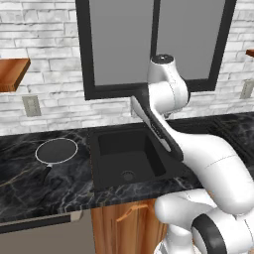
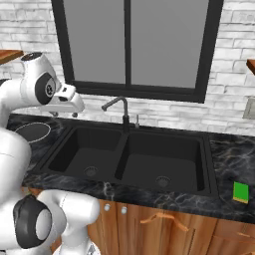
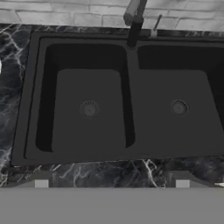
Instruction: Pick the pan and sponge and place them into the sink. Then turn on the water.
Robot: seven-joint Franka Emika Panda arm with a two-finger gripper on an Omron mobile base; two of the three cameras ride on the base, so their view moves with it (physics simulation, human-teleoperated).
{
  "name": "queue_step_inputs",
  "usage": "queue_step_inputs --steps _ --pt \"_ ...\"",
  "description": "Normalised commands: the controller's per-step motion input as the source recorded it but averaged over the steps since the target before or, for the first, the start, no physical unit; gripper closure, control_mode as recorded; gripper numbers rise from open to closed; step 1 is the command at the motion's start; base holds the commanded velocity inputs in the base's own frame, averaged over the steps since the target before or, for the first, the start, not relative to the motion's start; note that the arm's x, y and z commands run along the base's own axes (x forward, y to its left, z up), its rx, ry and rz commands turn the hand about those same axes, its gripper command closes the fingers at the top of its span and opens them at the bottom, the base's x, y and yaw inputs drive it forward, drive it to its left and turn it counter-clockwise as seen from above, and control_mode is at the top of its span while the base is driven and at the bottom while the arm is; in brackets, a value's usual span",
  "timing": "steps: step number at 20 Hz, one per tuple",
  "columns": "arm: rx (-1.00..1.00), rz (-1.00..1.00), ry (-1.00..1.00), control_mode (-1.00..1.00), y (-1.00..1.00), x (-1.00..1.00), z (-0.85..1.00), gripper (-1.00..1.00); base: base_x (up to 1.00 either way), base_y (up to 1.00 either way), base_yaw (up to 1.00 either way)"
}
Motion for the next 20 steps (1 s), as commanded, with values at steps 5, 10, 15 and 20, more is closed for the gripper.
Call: queue_step_inputs --steps 5,10,15,20 --pt "-0.08 -0.25 0.00 -1.00 1.00 -0.02 -0.14 -1.00 0.00 0.00 0.00" --pt "-0.13 -0.19 0.12 -1.00 1.00 -0.06 0.00 -1.00 0.00 0.00 0.00" --pt "-0.09 -0.04 0.11 -1.00 0.84 -0.35 -0.04 -1.00 0.00 0.00 0.00" --pt "-0.02 -0.04 0.11 -1.00 1.00 -0.37 -0.10 -1.00 0.00 0.00 0.00"
